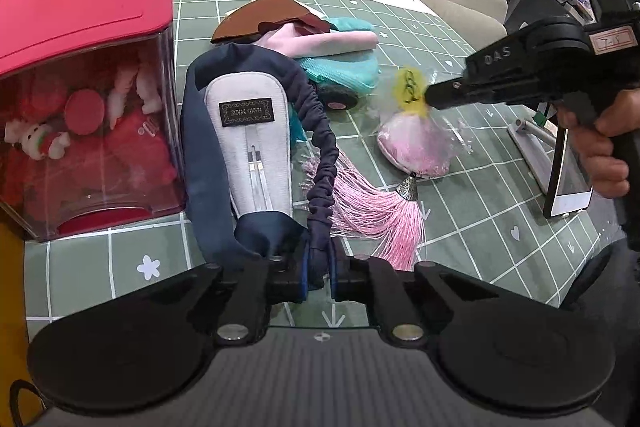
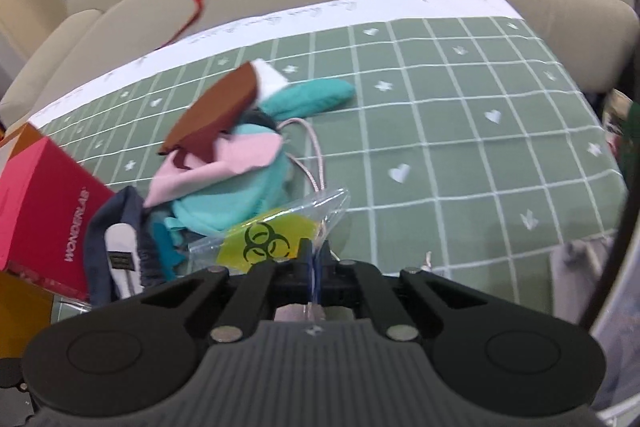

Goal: Organize soft objects
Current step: 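Lift the clear bag with the right tool while the left tool holds the headband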

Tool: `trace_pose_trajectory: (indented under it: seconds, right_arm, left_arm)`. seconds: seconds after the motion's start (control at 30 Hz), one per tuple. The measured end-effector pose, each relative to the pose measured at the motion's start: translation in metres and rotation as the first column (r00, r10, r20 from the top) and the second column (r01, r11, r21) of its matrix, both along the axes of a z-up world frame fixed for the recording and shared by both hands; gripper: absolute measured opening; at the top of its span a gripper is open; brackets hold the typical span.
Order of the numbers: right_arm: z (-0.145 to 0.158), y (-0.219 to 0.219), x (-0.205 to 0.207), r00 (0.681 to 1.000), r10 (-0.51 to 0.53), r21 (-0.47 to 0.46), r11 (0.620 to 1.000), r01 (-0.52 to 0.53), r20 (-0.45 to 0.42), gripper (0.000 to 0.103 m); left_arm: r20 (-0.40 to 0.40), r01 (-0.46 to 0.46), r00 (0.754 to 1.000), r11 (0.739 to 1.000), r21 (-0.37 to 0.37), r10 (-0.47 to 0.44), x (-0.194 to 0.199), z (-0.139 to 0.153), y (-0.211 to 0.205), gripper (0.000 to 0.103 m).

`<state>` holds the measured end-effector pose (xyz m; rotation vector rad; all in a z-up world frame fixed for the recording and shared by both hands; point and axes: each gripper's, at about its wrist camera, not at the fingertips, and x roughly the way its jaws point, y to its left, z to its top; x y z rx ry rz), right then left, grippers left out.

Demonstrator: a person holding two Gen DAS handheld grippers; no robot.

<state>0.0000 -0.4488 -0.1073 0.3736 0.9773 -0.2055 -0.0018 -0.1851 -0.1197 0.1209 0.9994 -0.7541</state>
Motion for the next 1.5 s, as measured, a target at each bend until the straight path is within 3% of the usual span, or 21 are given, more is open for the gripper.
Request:
trace_pose_trajectory:
  seconds: [0.17,0.53,0.8,0.93,1.0,1.03,1.07,1.13,1.2,1.27,1.33,1.43,1.5]
  right_arm:
    - [0.017,0.008,-0.008,1.0,-0.008,-0.034,0.999,0.008,0.017,0.0]
    - [0.079,0.022,-0.03,0.979,0.033,-0.054,0.998,-0.022,0.2,0.0]
    - [0.062,0.011,-0.026,0.988,0.001,-0.014,1.0,0.001,0.156,0.0]
    - [0.064,0.008,-0.029,0.981,0.015,0.043,0.999,-0.024,0.193,0.0]
    - [0.063,0.009,-0.028,0.983,0.031,0.02,0.999,-0.035,0.179,0.006]
    - [0.06,0.007,-0.027,0.985,0.008,0.006,1.0,-0.009,0.173,0.022]
    - [0.054,0.004,-0.025,0.986,-0.033,0.009,0.999,0.032,0.166,0.053]
    - [0.041,-0.004,-0.017,0.984,-0.079,0.043,0.996,0.073,0.163,0.074]
    - [0.024,-0.005,-0.006,0.988,-0.067,0.042,0.997,0.062,0.14,0.077]
    - [0.008,0.0,0.006,0.995,-0.066,-0.008,0.998,0.067,0.08,0.088]
    - [-0.003,0.001,0.014,0.995,-0.085,-0.01,0.996,0.086,0.045,0.088]
    - [-0.017,-0.004,0.02,0.99,-0.136,0.066,0.989,0.135,0.018,0.088]
    - [-0.021,-0.003,0.022,0.988,-0.15,0.05,0.988,0.149,0.021,0.087]
  left_arm:
    - [0.008,0.002,1.0,1.0,0.007,-0.002,-0.002,0.001,-0.001,0.011]
    - [-0.01,-0.007,1.0,1.0,-0.008,0.007,-0.001,0.003,0.001,0.004]
    - [0.001,-0.011,1.0,0.999,-0.052,0.011,-0.002,0.015,0.004,0.003]
    - [-0.028,-0.026,0.999,0.99,-0.137,0.022,0.002,0.029,0.012,0.003]
    - [-0.026,-0.031,0.999,0.988,-0.149,0.027,0.003,0.033,0.013,0.003]
    - [-0.017,-0.033,0.999,0.989,-0.141,0.031,0.003,0.032,0.013,0.003]
    - [-0.013,-0.035,0.999,0.991,-0.131,0.034,0.003,0.032,0.013,0.003]
    - [-0.025,-0.035,0.999,0.992,-0.117,0.032,0.004,0.028,0.011,0.003]
    - [-0.03,-0.03,0.999,0.993,-0.113,0.027,0.004,0.026,0.01,0.003]
    - [-0.02,-0.015,1.0,0.994,-0.109,0.013,0.002,0.027,0.008,0.004]
    - [-0.014,-0.006,1.0,0.994,-0.112,0.005,0.001,0.029,0.009,0.004]
    - [-0.022,-0.01,1.0,0.993,-0.119,0.007,0.002,0.028,0.011,0.004]
    - [-0.022,-0.013,1.0,0.993,-0.116,0.01,0.002,0.028,0.011,0.004]
